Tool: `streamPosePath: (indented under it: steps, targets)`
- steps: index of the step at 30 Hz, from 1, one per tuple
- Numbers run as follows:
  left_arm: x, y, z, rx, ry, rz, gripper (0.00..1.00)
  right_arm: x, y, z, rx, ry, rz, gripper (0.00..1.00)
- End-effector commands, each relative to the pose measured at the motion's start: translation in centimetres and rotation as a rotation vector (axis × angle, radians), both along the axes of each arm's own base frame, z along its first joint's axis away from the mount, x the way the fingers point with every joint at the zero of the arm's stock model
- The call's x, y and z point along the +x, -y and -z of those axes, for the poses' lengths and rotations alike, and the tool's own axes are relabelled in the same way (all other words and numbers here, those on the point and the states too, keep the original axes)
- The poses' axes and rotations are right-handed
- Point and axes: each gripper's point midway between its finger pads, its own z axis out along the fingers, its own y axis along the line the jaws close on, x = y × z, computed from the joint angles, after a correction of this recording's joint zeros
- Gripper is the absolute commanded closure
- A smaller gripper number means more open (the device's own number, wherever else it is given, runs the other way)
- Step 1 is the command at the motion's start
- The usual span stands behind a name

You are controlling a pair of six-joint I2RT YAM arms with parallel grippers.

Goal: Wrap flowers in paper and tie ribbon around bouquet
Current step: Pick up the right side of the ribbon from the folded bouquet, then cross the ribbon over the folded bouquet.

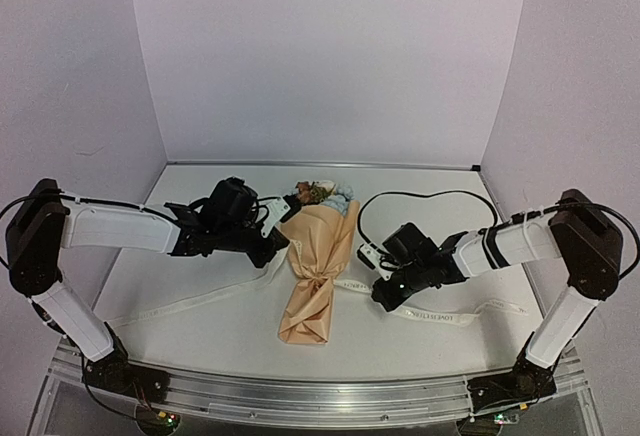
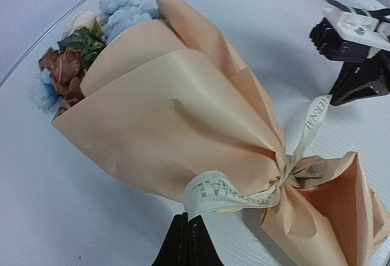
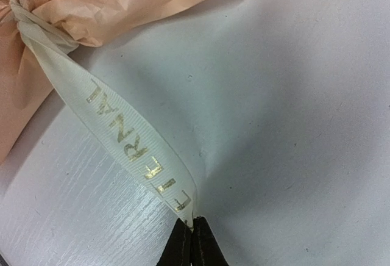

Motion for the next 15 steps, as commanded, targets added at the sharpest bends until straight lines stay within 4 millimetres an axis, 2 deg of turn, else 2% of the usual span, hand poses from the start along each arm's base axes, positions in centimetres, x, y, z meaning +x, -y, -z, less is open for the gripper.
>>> streamPosePath:
  steps: [1,5,9,12,15]
  targets:
    - [1.7,-2.6,1.2,0.019,-0.052,-0.206,1.00,1.2,1.3,-1.6,-0.014,0.069,0.123,1.00]
    - [2.8,-5.5,4.3,0.080,-0.150,-0.371,1.00,1.7,5.0,-1.8,-0.156,0.130,0.232,1.00]
    - [3.3,-8.3,6.5,0.099,-0.228,-0.485,1.00,0.9,7.2,-1.1,-0.208,0.137,0.281,1.00]
    - [3.4,-9.2,6.8,0.090,-0.233,-0.515,1.00,0.1,7.7,-0.8,-0.215,0.125,0.291,1.00]
    - [3.5,-8.6,5.4,0.051,-0.211,-0.480,1.00,-0.5,6.5,-1.5,-0.197,0.126,0.239,1.00]
